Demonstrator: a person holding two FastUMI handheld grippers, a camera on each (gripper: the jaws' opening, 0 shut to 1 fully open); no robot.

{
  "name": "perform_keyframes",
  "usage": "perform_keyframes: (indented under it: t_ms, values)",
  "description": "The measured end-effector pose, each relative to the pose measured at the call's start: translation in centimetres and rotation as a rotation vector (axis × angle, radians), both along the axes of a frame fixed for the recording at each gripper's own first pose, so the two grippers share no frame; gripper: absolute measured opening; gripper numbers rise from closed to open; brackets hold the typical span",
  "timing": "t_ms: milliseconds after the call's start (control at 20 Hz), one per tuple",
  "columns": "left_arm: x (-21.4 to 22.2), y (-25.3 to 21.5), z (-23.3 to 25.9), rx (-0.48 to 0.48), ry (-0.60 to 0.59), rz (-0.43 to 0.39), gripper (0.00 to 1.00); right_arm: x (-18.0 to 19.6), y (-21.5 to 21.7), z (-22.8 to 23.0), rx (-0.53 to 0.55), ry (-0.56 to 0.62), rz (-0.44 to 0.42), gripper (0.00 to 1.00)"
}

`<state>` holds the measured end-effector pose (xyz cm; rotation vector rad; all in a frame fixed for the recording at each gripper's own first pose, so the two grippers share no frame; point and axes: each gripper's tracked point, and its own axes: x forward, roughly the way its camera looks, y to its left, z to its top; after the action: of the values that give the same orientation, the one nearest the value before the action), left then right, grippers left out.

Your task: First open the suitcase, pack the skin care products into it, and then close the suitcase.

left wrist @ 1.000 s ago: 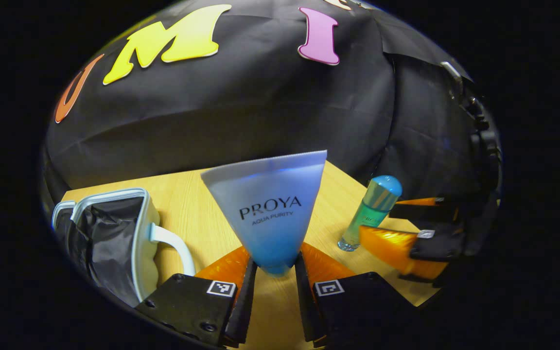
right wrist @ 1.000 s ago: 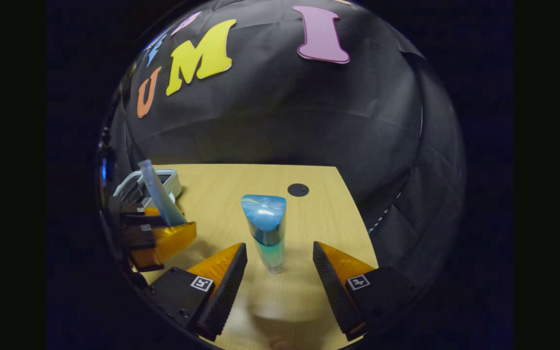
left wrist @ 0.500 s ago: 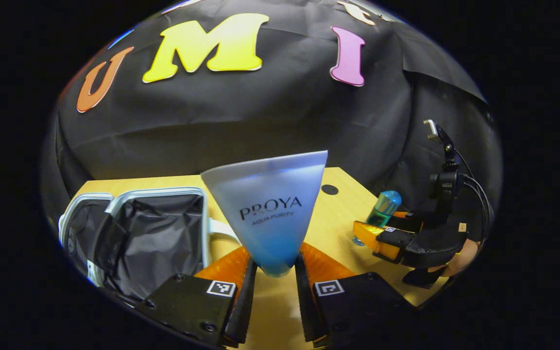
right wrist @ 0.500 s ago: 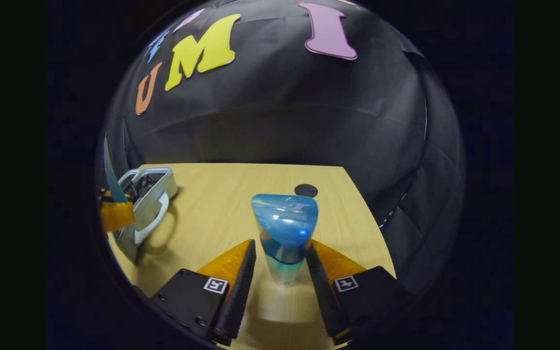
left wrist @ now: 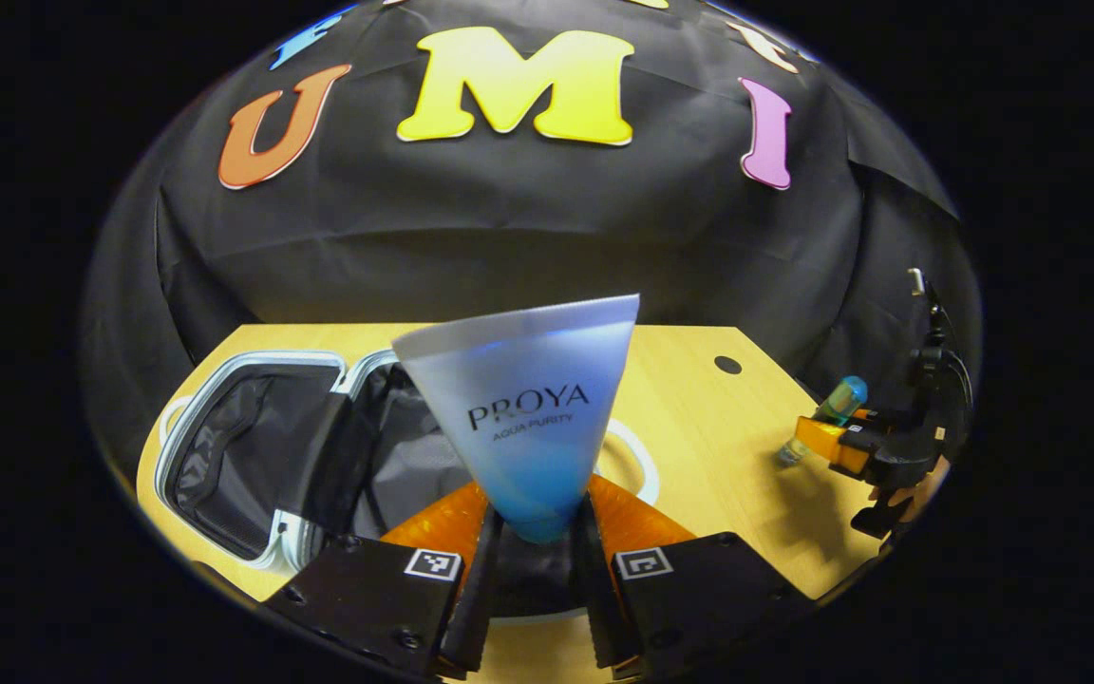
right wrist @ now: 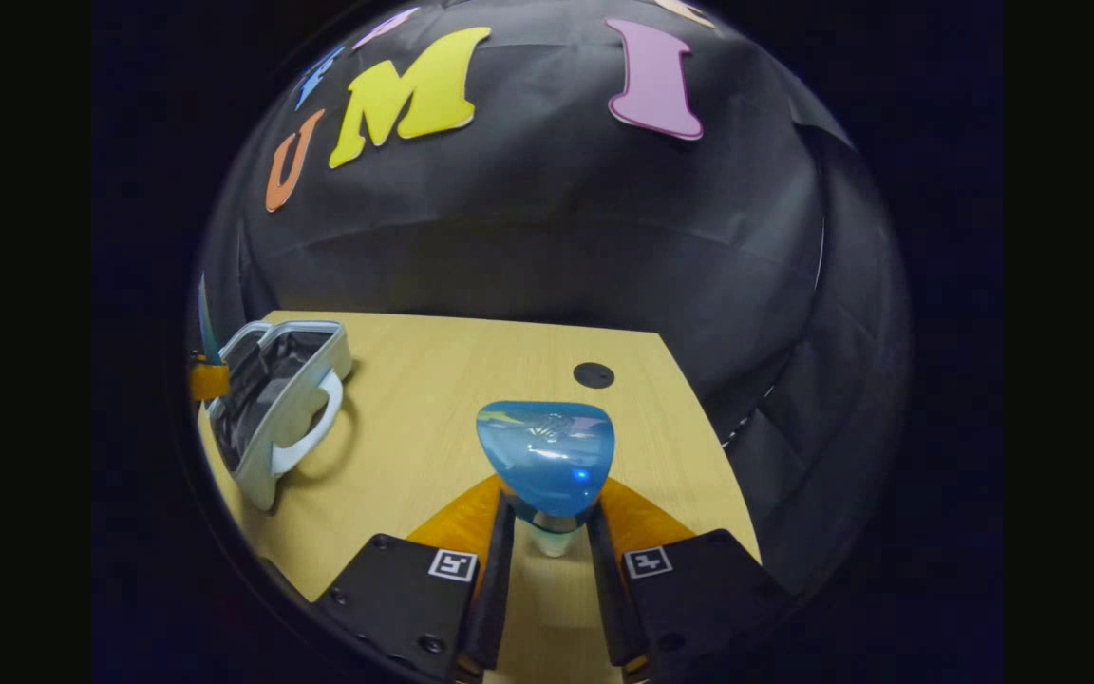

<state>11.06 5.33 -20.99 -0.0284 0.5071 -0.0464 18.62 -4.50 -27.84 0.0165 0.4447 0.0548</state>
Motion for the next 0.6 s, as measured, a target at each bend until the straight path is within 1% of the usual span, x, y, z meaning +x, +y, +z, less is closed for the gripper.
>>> perform_keyframes:
  t_ms: [50, 100, 200, 350, 450, 600]
  values:
    - [-0.3, 0.9, -0.3, -0.001, 0.025, 0.005, 0.45, -1.3, 0.7, 0.8, 0.002, 0.001, 0.005, 0.37]
    - [-0.8, 2.0, -0.9, -0.005, 0.053, 0.012, 0.45, -2.7, 1.2, 1.5, -0.004, 0.001, 0.002, 0.40]
    - [-1.6, 4.1, -2.5, 0.000, 0.121, 0.031, 0.45, -5.7, 2.1, 3.0, -0.004, 0.004, -0.004, 0.39]
    - [-2.2, 5.8, -5.2, -0.037, 0.228, 0.044, 0.45, -10.0, 3.3, 5.2, 0.059, 0.026, -0.051, 0.38]
    - [-2.2, 6.9, -6.8, -0.015, 0.290, 0.041, 0.45, -12.7, 3.9, 7.2, 0.084, 0.009, -0.084, 0.39]
    - [-2.3, 8.3, -8.8, 0.023, 0.370, 0.050, 0.45, -16.0, 4.4, 9.7, 0.069, -0.023, -0.099, 0.39]
